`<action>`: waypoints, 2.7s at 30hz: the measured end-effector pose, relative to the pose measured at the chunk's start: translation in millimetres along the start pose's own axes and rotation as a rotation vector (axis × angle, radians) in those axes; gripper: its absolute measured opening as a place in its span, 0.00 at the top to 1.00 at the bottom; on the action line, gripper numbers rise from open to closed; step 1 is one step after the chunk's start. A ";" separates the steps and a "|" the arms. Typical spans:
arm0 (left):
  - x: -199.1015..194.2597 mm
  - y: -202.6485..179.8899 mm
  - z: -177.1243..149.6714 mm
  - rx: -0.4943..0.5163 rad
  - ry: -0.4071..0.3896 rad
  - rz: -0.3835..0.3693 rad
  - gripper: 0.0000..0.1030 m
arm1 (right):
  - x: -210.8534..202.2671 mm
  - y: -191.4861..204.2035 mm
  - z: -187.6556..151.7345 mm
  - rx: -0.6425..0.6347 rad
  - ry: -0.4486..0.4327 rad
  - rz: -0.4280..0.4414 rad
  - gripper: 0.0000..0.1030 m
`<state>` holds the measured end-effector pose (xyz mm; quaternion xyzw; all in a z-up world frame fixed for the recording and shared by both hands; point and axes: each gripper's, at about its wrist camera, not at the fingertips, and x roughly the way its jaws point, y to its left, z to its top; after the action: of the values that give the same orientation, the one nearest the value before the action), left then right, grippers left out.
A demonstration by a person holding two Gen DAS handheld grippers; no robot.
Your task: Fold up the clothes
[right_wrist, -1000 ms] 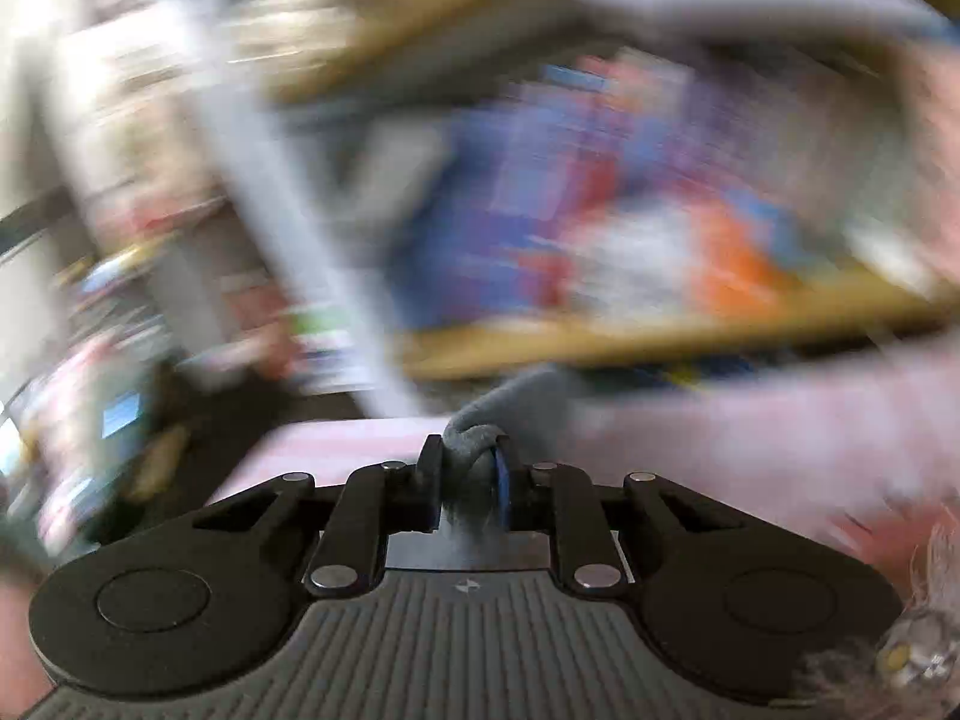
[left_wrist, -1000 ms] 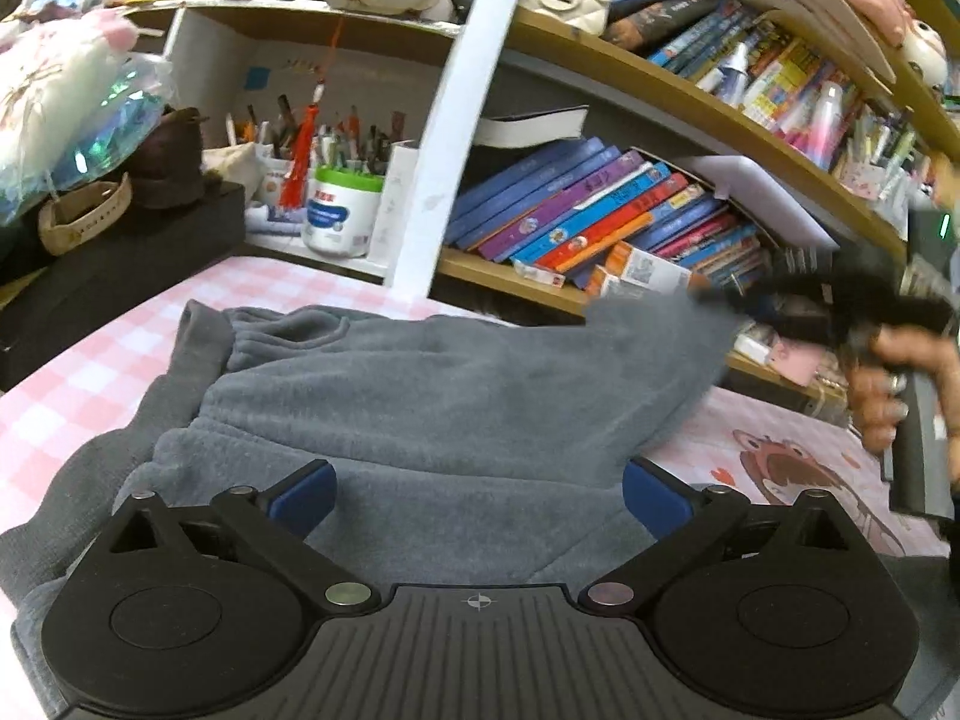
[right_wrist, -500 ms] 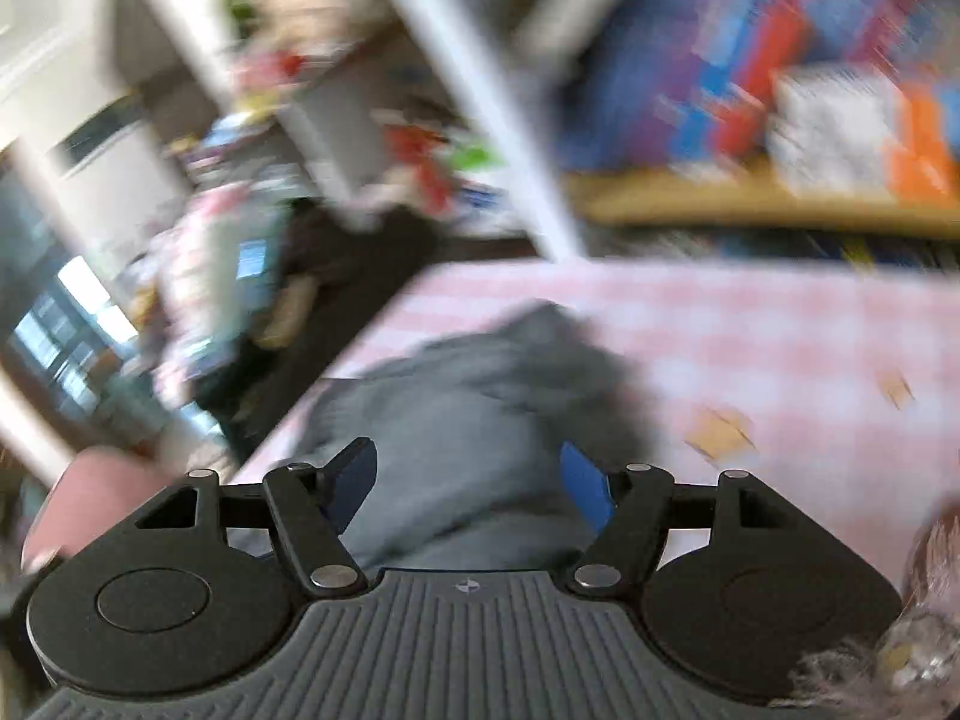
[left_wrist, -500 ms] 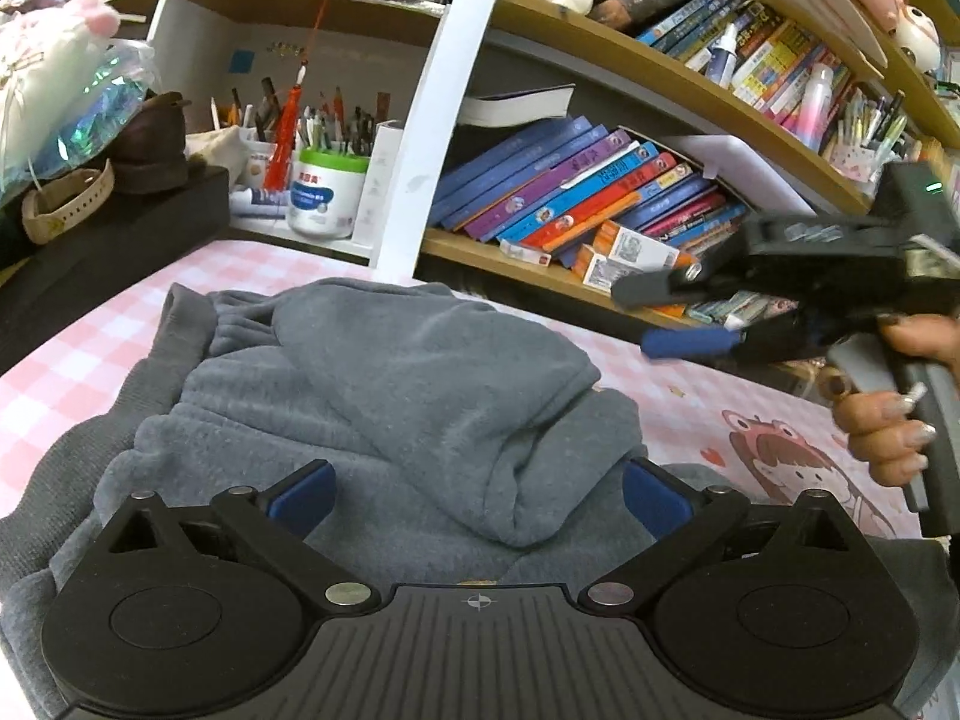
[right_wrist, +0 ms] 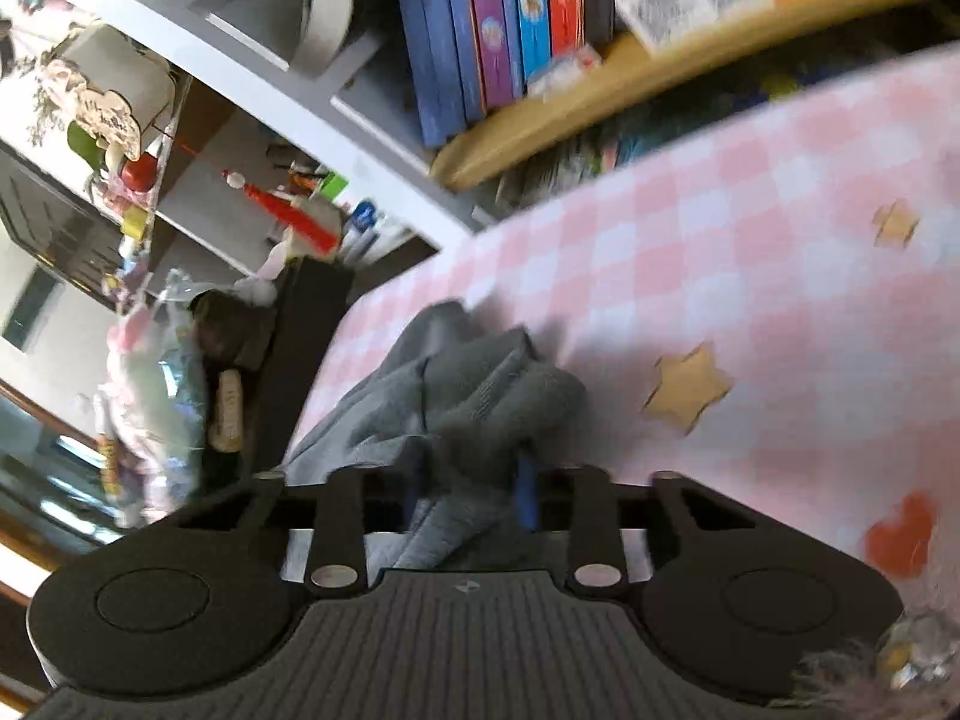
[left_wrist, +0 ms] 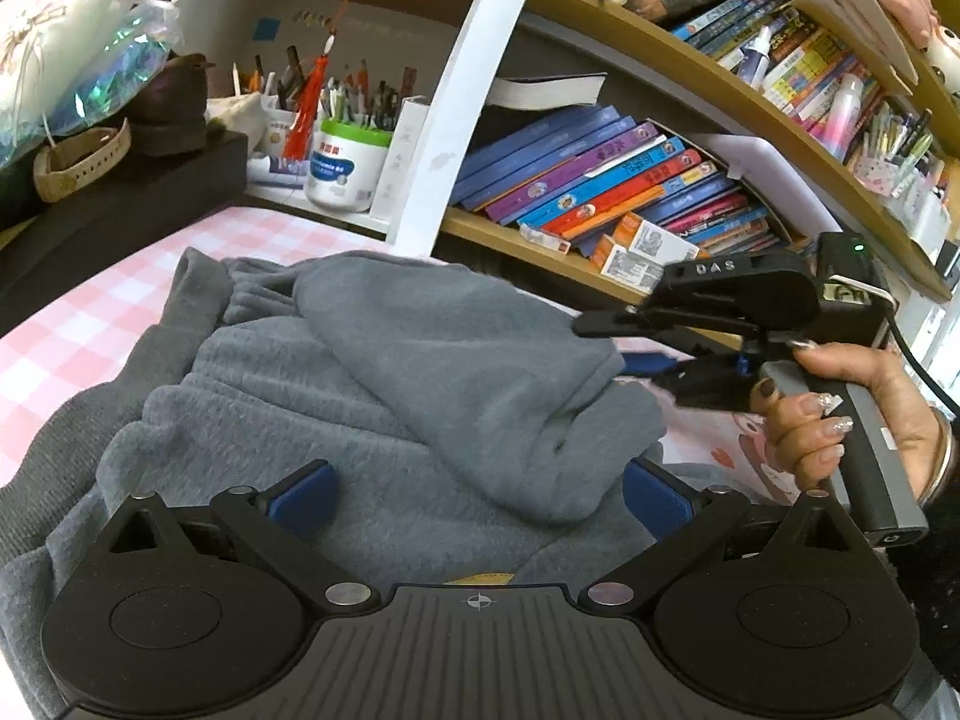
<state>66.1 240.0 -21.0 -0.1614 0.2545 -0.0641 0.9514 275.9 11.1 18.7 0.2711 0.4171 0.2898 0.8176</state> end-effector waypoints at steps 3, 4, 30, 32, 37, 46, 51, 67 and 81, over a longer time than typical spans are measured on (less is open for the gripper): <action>-0.5 0.7 -0.3 -0.002 0.000 0.000 0.00 | -24.7 -1.9 5.9 -0.079 -0.083 -0.073 0.78; -0.6 0.6 -0.3 -0.001 0.000 -0.001 0.00 | -34.8 -3.7 8.2 -0.100 -0.115 -0.099 0.78; 3.2 0.9 0.1 -0.005 0.019 -0.009 0.00 | -189.8 -143.2 13.8 -0.133 -0.340 -0.729 0.48; 2.7 0.6 0.0 -0.004 0.015 -0.005 0.00 | -211.0 -124.8 -7.1 -0.190 -0.324 -0.688 0.46; -3.6 3.4 -0.1 -0.016 -0.023 0.004 0.02 | -257.3 -81.2 -80.6 -0.415 -0.254 -0.575 0.41; -31.7 8.7 0.2 -0.010 -0.068 0.018 0.68 | -281.9 -61.7 -186.3 -0.681 -0.120 -0.604 0.81; -25.8 34.0 -4.2 -0.068 0.014 0.117 0.86 | -279.6 -80.8 -189.5 -0.636 -0.085 -0.630 0.91; -81.4 68.9 5.6 -0.079 -0.056 0.324 0.51 | -259.9 -103.2 -162.0 -0.713 -0.135 -0.801 0.94; -36.6 53.6 1.2 0.080 0.072 0.314 0.66 | -266.1 -102.6 -164.7 -0.658 -0.146 -0.743 0.93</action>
<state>37.3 298.1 -21.3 -0.0791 0.3075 0.0695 0.9457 34.3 -212.3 4.9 -0.1485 0.3135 0.0754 0.9349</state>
